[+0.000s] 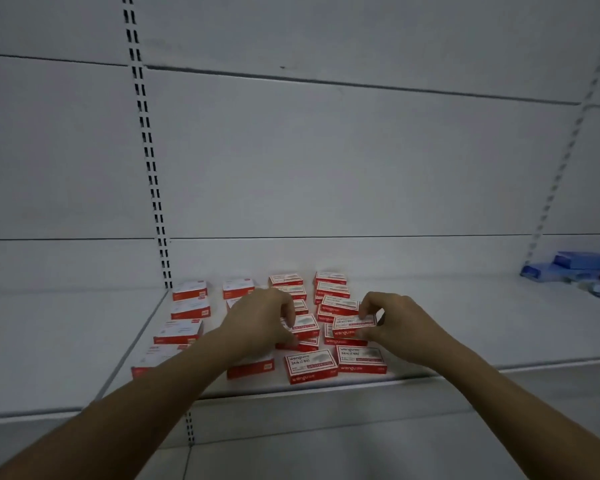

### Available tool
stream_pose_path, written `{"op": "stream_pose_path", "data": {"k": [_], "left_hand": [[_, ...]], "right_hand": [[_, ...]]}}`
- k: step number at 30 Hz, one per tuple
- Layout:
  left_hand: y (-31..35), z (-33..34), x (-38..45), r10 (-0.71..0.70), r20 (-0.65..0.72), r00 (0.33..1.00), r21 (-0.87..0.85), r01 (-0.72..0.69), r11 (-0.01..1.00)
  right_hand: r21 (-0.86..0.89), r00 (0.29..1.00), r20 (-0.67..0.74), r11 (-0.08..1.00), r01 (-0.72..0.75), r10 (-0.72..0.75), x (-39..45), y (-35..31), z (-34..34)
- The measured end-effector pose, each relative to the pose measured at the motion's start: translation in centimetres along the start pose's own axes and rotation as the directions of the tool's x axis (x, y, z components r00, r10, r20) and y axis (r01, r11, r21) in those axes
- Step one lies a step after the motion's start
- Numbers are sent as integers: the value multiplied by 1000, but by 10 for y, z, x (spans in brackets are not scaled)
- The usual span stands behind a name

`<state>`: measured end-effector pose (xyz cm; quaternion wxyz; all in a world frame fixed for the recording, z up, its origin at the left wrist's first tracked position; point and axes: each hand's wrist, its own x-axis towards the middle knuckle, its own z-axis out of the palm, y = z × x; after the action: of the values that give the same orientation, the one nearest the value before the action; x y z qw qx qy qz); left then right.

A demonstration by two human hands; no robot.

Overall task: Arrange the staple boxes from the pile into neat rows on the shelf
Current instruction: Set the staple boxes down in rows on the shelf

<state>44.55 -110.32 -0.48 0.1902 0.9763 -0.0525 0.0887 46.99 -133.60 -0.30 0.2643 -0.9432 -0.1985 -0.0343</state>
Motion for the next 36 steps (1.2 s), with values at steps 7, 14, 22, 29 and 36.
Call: {"op": "stream_pose_path", "data": {"k": [7, 14, 22, 29, 36], "left_hand": [[3, 9, 3, -27, 26, 999, 67, 25, 997], [-2, 5, 1, -3, -30, 1000, 61, 5, 998], [-58, -55, -54, -95, -220, 971, 90, 117, 989], [-162, -150, -144, -274, -247, 929, 171, 320, 932], [-287, -249, -274, -399, -316, 861, 164, 464, 871]], "right_hand": [[35, 997, 49, 998, 51, -53, 9, 15, 14], [-147, 992, -45, 983, 108, -115, 25, 6, 2], [-53, 935, -44, 936, 349, -351, 55, -103, 30], [-7, 885, 128, 892, 452, -447, 52, -255, 83], [18, 841, 94, 846, 533, -533, 24, -432, 137]]}}
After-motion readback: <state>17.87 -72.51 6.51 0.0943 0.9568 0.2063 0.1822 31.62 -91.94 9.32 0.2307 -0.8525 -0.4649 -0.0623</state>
